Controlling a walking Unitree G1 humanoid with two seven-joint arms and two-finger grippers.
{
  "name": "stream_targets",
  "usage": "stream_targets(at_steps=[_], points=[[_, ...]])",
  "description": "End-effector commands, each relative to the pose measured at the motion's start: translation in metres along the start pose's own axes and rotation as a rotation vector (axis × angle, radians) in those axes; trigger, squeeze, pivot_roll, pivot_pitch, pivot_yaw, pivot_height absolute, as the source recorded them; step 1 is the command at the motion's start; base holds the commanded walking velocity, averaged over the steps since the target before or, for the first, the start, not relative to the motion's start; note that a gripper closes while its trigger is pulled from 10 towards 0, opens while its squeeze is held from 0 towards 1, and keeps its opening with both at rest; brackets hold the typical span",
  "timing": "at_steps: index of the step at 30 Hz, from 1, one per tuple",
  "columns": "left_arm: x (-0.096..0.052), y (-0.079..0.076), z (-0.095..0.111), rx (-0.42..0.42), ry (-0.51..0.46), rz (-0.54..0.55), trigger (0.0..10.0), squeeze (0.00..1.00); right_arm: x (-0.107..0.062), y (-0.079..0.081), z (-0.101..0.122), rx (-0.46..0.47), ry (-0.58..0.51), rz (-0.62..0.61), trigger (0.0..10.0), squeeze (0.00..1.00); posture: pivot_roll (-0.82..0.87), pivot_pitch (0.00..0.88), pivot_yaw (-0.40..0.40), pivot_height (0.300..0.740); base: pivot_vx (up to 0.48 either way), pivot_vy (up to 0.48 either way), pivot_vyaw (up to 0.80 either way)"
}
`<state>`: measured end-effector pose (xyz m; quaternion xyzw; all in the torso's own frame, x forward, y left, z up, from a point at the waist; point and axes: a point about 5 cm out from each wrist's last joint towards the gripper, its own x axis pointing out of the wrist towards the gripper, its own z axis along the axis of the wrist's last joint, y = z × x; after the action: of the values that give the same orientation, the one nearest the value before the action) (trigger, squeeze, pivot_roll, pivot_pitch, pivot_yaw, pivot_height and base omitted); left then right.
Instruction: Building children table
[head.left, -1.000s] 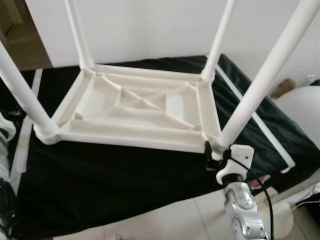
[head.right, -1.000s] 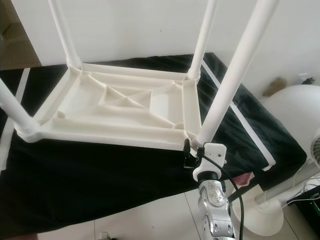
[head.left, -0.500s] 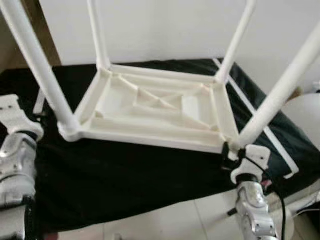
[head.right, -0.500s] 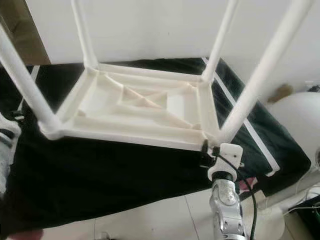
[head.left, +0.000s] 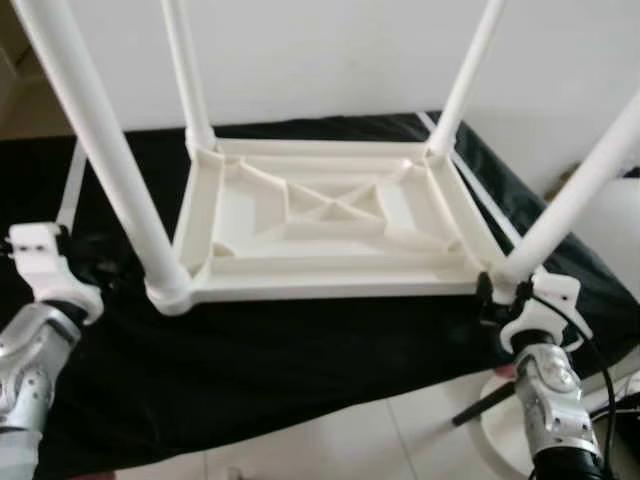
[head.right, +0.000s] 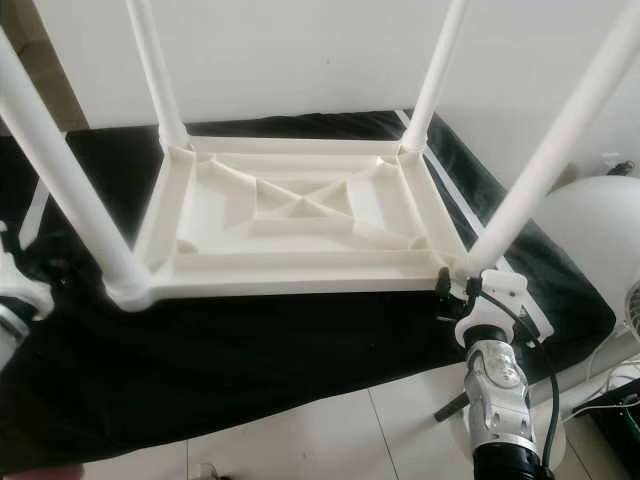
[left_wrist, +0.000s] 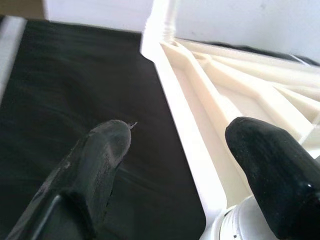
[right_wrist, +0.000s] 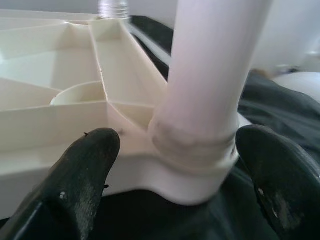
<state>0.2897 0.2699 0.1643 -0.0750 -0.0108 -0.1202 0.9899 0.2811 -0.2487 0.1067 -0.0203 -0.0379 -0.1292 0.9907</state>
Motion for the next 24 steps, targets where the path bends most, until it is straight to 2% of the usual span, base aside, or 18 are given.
stream_targets(at_steps=[1, 4, 5, 6, 9, 12, 15, 17, 18, 19, 20, 22, 24], points=[[-0.013, -0.045, -0.009, -0.026, 0.048, -0.728, 10.0, 0.00, -0.011, 0.002, -0.010, -0.006, 0.014, -0.063, 10.0, 0.00, 0.01, 0.101, -0.056, 0.740, 0.000, 0.000, 0.00], [-0.017, -0.045, -0.009, -0.027, 0.056, -0.703, 10.0, 0.00, -0.025, 0.010, -0.012, 0.040, -0.019, -0.140, 10.0, 0.00, 0.02, 0.103, -0.059, 0.740, 0.000, 0.000, 0.00], [-0.018, -0.045, -0.008, -0.030, 0.057, -0.691, 10.0, 0.00, -0.029, 0.017, -0.013, 0.086, -0.036, -0.152, 10.0, 0.00, 0.02, 0.102, -0.056, 0.740, 0.000, 0.000, 0.00], [-0.018, -0.045, -0.008, -0.030, 0.057, -0.691, 10.0, 0.00, -0.029, 0.017, -0.013, 0.086, -0.036, -0.152, 10.0, 0.00, 0.02, 0.102, -0.056, 0.740, 0.000, 0.000, 0.00], [-0.019, -0.044, -0.006, -0.035, 0.065, -0.666, 10.0, 0.00, -0.032, 0.034, -0.006, 0.200, -0.098, -0.117, 10.0, 0.00, 0.02, 0.100, -0.052, 0.740, 0.000, 0.000, 0.00], [-0.018, -0.044, -0.002, -0.036, 0.064, -0.660, 10.0, 0.00, -0.034, 0.036, -0.005, 0.224, -0.093, -0.145, 10.0, 0.00, 0.02, 0.100, -0.052, 0.740, 0.000, 0.000, 0.00], [-0.016, -0.043, 0.004, -0.023, 0.047, -0.656, 10.0, 0.00, -0.041, 0.029, -0.014, 0.278, -0.030, -0.242, 10.0, 0.00, 0.02, 0.097, -0.049, 0.740, 0.000, 0.000, 0.00], [-0.014, -0.042, 0.005, -0.007, 0.037, -0.645, 10.0, 0.00, -0.043, 0.027, -0.018, 0.290, -0.008, -0.257, 10.0, 0.00, 0.02, 0.097, -0.049, 0.740, 0.000, 0.000, 0.00], [-0.010, -0.039, 0.007, 0.005, 0.027, -0.617, 10.0, 0.00, -0.043, 0.026, -0.021, 0.292, 0.009, -0.271, 10.0, 0.00, 0.02, 0.097, -0.047, 0.740, 0.000, 0.000, 0.00], [-0.003, -0.034, 0.010, 0.056, -0.017, -0.556, 10.0, 0.00, -0.042, 0.025, -0.024, 0.296, 0.029, -0.279, 10.0, 0.00, 0.02, 0.097, -0.048, 0.740, 0.000, 0.000, 0.00], [0.007, -0.027, 0.014, 0.098, -0.062, -0.461, 10.0, 0.00, -0.041, 0.025, -0.026, 0.302, 0.044, -0.283, 10.0, 0.00, 0.02, 0.096, -0.048, 0.740, 0.000, 0.000, 0.00], [0.028, -0.007, 0.019, 0.018, -0.103, -0.309, 10.0, 0.00, -0.032, 0.023, -0.028, 0.294, 0.074, -0.302, 10.0, 0.00, 0.02, 0.089, -0.050, 0.740, 0.000, 0.000, 0.00], [0.030, -0.005, 0.020, 0.021, -0.113, -0.298, 10.0, 0.00, -0.030, 0.023, -0.027, 0.288, 0.074, -0.301, 10.0, 0.00, 0.02, 0.089, -0.050, 0.740, 0.000, 0.000, 0.00]])
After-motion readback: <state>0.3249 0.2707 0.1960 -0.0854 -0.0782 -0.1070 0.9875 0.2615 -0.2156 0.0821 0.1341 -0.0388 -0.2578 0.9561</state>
